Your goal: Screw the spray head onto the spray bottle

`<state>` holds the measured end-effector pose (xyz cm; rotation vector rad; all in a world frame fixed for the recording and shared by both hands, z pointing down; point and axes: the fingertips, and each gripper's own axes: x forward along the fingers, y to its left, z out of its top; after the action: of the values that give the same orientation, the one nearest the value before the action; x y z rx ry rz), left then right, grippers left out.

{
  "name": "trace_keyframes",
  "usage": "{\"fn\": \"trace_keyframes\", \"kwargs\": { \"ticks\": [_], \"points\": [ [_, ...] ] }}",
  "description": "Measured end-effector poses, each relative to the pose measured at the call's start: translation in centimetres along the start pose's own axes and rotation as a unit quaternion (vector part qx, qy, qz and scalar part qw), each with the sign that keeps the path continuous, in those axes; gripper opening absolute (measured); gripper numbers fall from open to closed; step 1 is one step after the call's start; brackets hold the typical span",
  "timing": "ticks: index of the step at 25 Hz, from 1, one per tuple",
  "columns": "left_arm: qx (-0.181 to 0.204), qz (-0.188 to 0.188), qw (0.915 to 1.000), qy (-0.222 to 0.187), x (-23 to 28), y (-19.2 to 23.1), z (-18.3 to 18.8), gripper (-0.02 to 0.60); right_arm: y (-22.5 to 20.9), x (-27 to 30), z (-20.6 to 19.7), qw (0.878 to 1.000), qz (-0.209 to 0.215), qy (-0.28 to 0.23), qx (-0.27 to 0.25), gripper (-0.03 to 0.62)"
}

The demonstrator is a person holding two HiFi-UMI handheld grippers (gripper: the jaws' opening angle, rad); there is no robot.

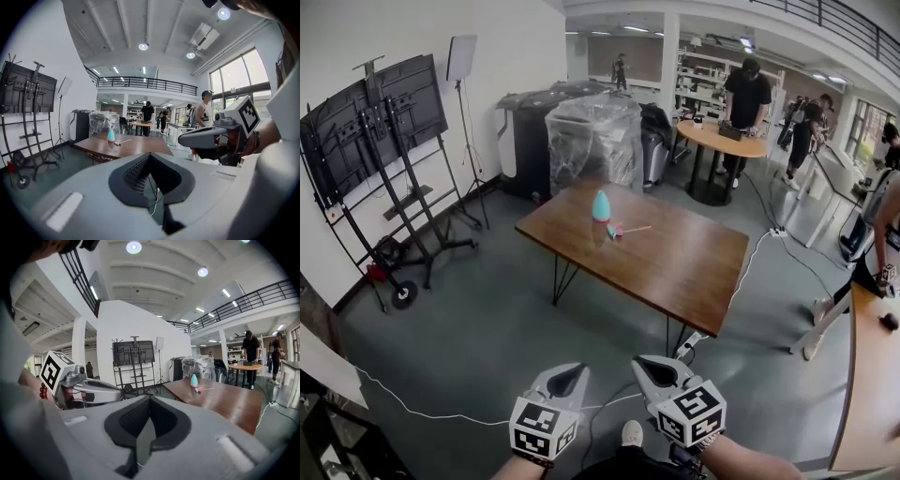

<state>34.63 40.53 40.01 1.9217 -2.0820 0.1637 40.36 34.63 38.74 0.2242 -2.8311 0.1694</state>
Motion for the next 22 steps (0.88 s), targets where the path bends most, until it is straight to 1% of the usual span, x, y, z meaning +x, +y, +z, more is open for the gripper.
{"fn": "trace_keyframes", "kwargs": {
  "ticks": [8, 12, 18, 22],
  "points": [
    [0.0, 0.013, 0.9998, 0.016, 8.3, 1.8, 3.0, 0.015, -8.2, 3.7, 1.4, 1.0, 0.017, 0.01, 0.016, -0.008],
    [0.001, 0.025, 0.9995, 0.02, 11.1, 2.5, 3.9, 0.015, -11.2, 5.0, 1.5, 0.999, 0.026, 0.015, 0.018, -0.008],
    [0.011, 0.024, 0.999, 0.036, 13.5, 2.8, 4.6, 0.015, -13.9, 6.1, 2.0, 0.999, 0.027, 0.015, 0.029, -0.008],
    [0.011, 0.02, 0.999, 0.038, 14.8, 4.1, 5.0, 0.015, -14.9, 7.3, 2.3, 0.999, 0.023, 0.018, 0.028, -0.008]
  ]
}}
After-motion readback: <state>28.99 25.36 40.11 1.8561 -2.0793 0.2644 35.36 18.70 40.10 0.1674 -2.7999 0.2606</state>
